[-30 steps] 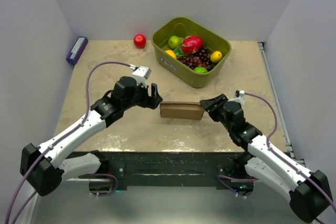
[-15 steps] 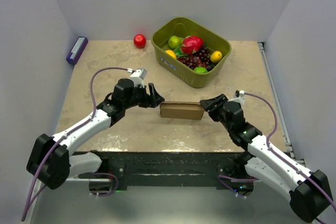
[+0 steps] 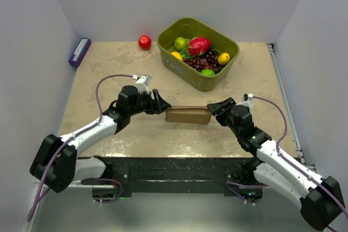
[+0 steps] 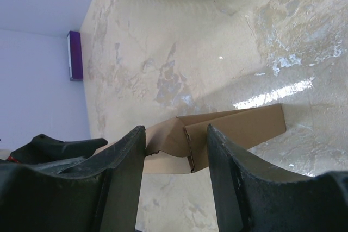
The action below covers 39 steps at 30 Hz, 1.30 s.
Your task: Fold the paper box
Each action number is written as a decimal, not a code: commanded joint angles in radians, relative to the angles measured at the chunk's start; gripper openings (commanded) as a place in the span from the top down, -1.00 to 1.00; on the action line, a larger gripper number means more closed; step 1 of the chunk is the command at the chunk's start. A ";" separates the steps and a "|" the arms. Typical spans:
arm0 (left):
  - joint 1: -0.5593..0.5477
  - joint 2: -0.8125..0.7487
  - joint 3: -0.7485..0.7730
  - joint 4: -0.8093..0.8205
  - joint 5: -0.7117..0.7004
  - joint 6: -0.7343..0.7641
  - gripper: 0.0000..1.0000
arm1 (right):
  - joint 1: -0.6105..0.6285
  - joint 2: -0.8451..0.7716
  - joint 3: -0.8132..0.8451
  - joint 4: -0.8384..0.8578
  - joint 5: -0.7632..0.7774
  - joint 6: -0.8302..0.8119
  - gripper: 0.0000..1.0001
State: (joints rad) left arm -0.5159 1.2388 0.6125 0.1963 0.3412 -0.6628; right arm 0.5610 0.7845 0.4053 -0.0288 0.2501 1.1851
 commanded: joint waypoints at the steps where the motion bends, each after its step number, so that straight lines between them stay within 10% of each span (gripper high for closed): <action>1: 0.007 -0.004 -0.057 0.058 0.051 -0.027 -0.24 | 0.005 0.007 0.000 -0.063 0.040 -0.016 0.00; 24: 0.005 0.102 -0.177 0.144 0.067 -0.003 0.52 | 0.022 0.064 -0.025 -0.010 0.048 -0.015 0.30; 39: 0.005 0.087 -0.128 0.017 -0.025 0.094 0.56 | 0.025 -0.014 0.096 -0.119 0.031 -0.136 0.01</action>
State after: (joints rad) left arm -0.5018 1.2900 0.5091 0.4473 0.3759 -0.6651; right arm 0.5819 0.8085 0.4587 -0.1158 0.2939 1.1057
